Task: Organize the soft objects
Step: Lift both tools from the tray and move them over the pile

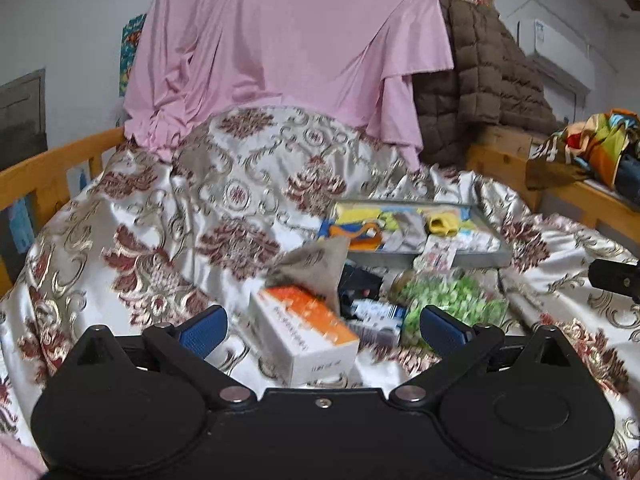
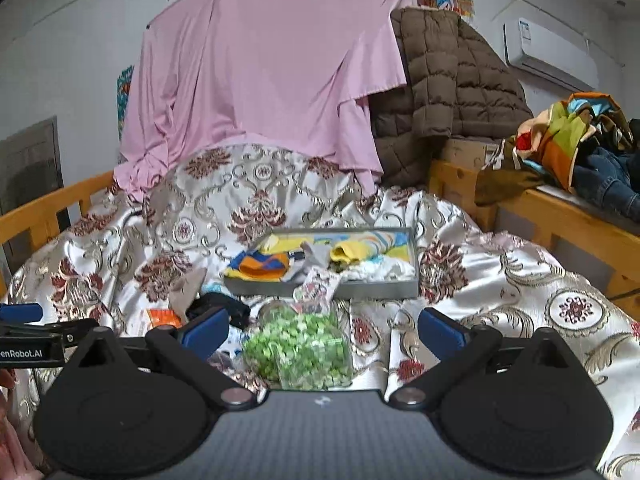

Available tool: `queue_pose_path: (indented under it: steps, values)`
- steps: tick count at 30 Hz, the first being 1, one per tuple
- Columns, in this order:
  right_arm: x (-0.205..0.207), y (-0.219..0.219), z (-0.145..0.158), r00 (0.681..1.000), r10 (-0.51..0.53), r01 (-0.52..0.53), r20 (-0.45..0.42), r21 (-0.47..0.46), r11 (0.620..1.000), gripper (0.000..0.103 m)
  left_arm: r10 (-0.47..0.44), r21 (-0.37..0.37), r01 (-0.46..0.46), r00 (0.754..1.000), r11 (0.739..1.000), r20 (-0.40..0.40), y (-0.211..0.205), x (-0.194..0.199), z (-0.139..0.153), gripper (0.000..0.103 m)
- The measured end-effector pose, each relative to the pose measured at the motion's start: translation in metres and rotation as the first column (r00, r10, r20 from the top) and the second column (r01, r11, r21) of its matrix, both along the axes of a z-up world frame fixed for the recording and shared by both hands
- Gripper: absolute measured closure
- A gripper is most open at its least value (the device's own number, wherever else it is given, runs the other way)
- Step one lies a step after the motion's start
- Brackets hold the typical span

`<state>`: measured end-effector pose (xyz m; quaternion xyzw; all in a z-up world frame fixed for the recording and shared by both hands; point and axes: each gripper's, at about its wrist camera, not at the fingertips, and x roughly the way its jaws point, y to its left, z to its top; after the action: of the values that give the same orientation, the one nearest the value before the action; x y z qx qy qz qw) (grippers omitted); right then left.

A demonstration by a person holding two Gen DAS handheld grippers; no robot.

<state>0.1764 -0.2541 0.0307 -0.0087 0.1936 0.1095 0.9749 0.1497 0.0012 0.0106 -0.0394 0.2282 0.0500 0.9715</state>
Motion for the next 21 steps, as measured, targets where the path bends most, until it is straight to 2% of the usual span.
queue_pose_path:
  steps: [9,21]
  values:
    - [0.002,0.006,-0.009,0.998,0.0,-0.002,-0.061,-0.037,0.999,0.0,0.012,0.036,-0.01,0.997,0.999,-0.076,-0.002,0.002,-0.009,0.001]
    - [0.011,0.021,-0.021,0.99,0.042,-0.055,-0.136,-0.09,0.994,0.0,0.091,0.036,-0.087,0.984,0.996,-0.153,0.003,0.008,-0.016,0.001]
